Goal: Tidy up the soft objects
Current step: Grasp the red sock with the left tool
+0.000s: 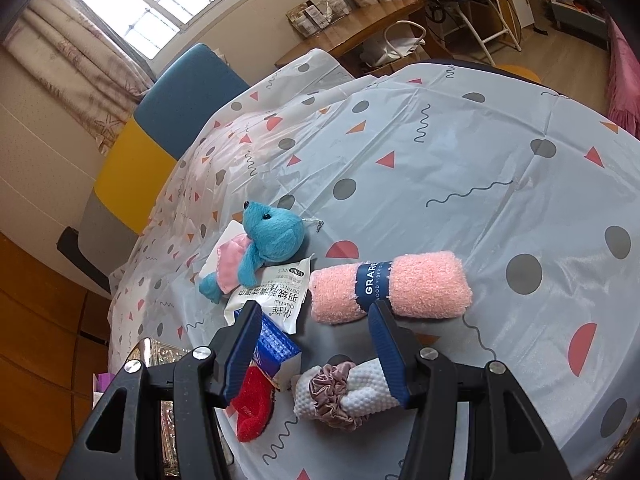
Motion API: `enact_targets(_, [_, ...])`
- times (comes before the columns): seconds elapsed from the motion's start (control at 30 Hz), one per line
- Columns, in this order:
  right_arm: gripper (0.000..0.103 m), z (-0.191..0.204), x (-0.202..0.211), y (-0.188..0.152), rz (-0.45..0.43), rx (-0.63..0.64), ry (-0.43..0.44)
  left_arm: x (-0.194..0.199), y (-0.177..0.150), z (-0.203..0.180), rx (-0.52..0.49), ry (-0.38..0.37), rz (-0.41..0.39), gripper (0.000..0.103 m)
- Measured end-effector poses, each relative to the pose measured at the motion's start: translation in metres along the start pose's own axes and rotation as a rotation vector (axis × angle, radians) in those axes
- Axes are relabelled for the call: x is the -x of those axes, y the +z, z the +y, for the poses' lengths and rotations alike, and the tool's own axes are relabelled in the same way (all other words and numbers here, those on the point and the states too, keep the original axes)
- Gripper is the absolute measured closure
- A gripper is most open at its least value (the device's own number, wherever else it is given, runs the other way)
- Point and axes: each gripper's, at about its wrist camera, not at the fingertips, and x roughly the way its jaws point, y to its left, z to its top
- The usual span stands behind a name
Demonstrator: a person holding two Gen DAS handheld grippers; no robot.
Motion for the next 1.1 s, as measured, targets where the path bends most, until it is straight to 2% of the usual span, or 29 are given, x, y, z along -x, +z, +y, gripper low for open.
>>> enact_targets(0.03, [0.047,0.0,0.0,0.0,0.001,-0.002,-0.001,0.0,0.005,0.003,0.002,0.006,-0.001,0.086])
enact_targets(0.1, [0.047,-0.001,0.0,0.0,0.001,-0.003,-0.003,-0.002,0.015,0.002,0.008,0.045,-0.012,0.083])
enact_targets(0.17, [0.047,-0.001,0.001,0.0,0.002,-0.004,-0.001,-0.009,0.032,-0.002,-0.007,0.081,-0.014,0.075])
enact_targets(0.23, [0.047,-0.001,0.0,0.0,0.008,-0.007,0.004,-0.019,0.048,-0.004,-0.016,0.164,-0.014,0.067])
enact_targets(0.3, [0.047,-0.002,0.0,0.0,0.012,-0.012,0.01,-0.036,0.062,-0.001,0.012,0.239,0.032,0.063])
enact_targets(0.4, [0.047,-0.003,0.0,0.001,0.013,-0.02,0.02,-0.062,0.074,0.011,0.083,0.28,0.099,0.062])
enact_targets(0.47, [0.047,-0.002,-0.001,0.001,0.015,-0.02,0.027,-0.077,0.077,0.022,0.142,0.251,0.128,0.063])
enact_targets(0.5, [0.047,-0.001,-0.001,0.001,0.018,-0.015,0.031,-0.08,0.077,0.024,0.149,0.243,0.124,0.067])
enact_targets(0.53, [0.047,0.0,-0.001,0.0,0.022,-0.009,0.038,-0.079,0.077,0.023,0.136,0.248,0.103,0.085])
enact_targets(0.57, [0.047,0.002,-0.002,0.0,0.026,-0.002,0.046,-0.078,0.078,0.021,0.128,0.221,0.094,0.092])
enact_targets(0.67, [0.047,0.011,-0.006,-0.002,0.046,0.038,0.071,-0.066,0.071,0.015,0.1,0.147,0.069,0.095])
enact_targets(0.77, [0.047,0.021,-0.012,-0.006,0.07,0.094,0.061,-0.053,0.055,0.007,0.049,0.114,0.054,0.095])
enact_targets(0.83, [0.047,0.028,-0.017,-0.009,0.088,0.137,0.048,-0.048,0.044,0.004,0.052,0.079,0.063,0.095])
enact_targets(1.1, [0.047,0.065,-0.044,-0.032,0.158,0.409,-0.087,-0.024,-0.001,0.006,0.068,0.013,0.05,0.095])
